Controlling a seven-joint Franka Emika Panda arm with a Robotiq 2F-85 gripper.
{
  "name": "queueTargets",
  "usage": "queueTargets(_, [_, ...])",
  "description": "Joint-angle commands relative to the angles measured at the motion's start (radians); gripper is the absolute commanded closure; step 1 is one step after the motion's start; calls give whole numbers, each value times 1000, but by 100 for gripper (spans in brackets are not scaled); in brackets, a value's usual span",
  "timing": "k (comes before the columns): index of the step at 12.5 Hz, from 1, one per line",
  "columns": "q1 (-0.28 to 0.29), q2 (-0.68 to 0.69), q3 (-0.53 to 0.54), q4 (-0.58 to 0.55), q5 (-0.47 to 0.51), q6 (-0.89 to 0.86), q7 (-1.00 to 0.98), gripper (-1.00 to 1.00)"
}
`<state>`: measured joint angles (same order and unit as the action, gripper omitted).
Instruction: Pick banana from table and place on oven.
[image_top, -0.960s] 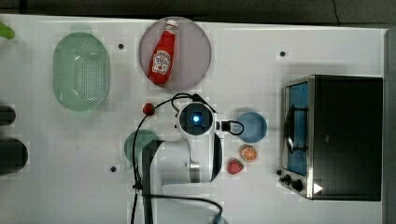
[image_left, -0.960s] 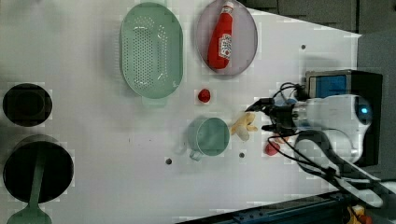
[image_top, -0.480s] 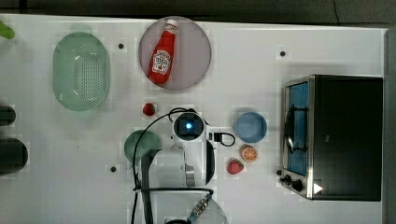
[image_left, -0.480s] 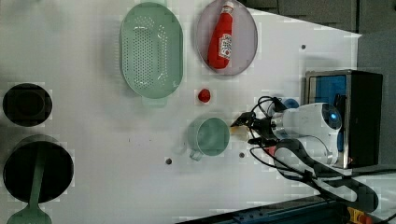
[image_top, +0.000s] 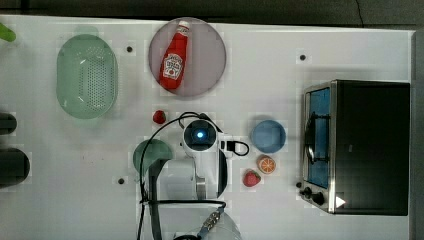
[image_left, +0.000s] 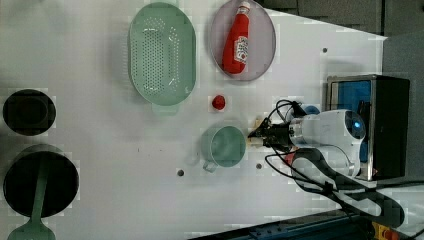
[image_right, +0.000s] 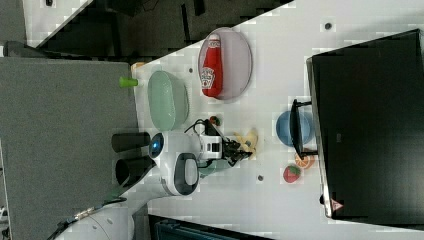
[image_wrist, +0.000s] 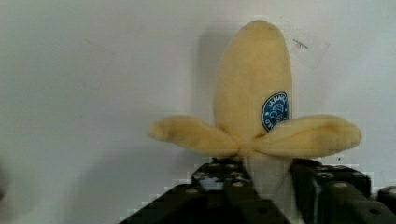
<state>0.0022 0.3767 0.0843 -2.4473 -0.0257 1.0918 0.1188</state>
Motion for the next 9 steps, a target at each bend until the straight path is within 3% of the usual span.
queueTargets(1, [-9,-56,2,18,0,29,49,50])
queueTargets(5, [-9,-214,3,44,0,-3,49,50])
queueTargets(9, [-14,-428,-4,106,0,-247,49,50])
